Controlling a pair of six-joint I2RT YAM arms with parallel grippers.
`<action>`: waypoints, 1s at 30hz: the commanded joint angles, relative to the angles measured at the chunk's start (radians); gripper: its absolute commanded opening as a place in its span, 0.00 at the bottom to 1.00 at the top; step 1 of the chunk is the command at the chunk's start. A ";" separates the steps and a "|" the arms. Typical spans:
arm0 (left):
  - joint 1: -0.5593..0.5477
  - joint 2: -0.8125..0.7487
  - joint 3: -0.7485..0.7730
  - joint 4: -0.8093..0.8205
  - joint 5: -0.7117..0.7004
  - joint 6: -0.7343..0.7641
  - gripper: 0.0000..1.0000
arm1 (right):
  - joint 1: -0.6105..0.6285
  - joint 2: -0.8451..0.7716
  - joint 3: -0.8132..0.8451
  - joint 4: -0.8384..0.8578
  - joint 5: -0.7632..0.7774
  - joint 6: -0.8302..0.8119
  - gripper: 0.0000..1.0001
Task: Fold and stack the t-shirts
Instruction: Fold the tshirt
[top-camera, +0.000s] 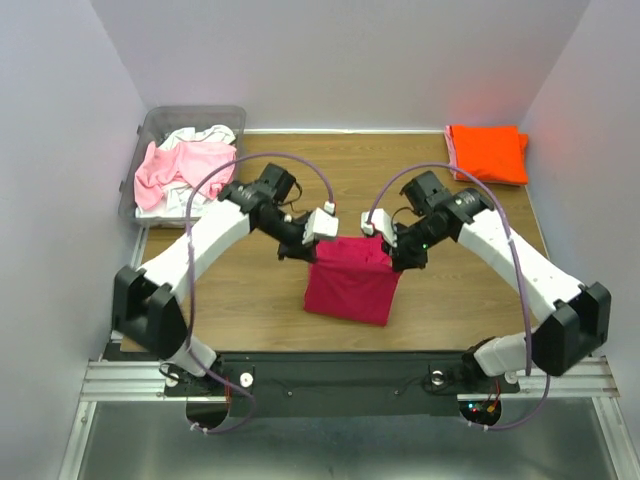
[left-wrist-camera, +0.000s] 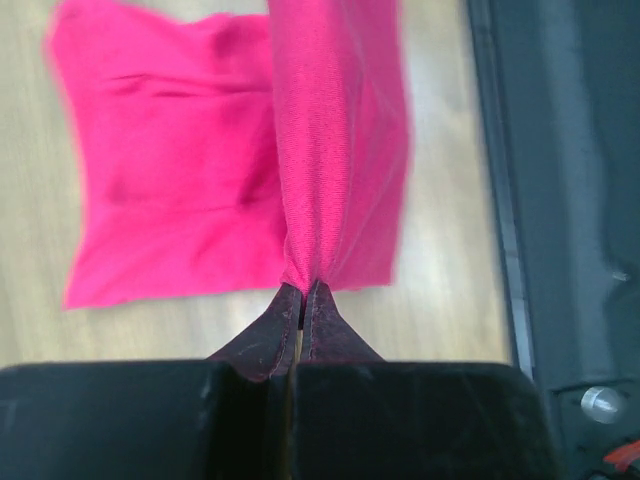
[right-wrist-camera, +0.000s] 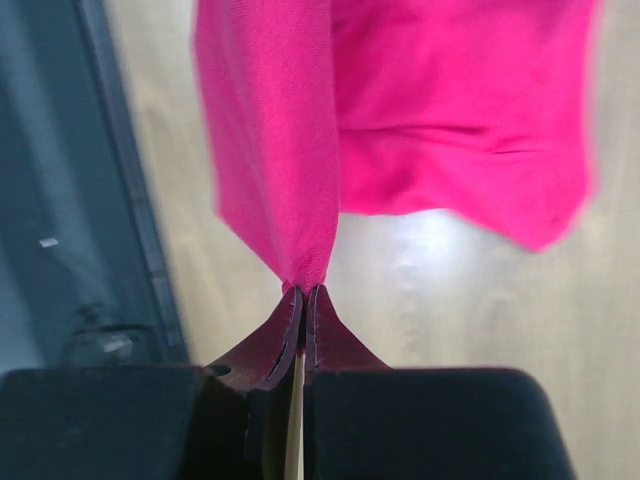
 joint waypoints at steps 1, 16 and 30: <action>0.103 0.161 0.177 -0.101 0.081 0.114 0.00 | -0.094 0.093 0.092 0.026 -0.017 -0.144 0.00; 0.182 0.720 0.508 0.026 0.097 -0.039 0.08 | -0.283 0.680 0.260 0.172 -0.079 -0.221 0.01; 0.192 0.388 0.095 0.142 0.149 -0.027 0.03 | -0.250 0.452 0.159 0.144 -0.184 -0.086 0.01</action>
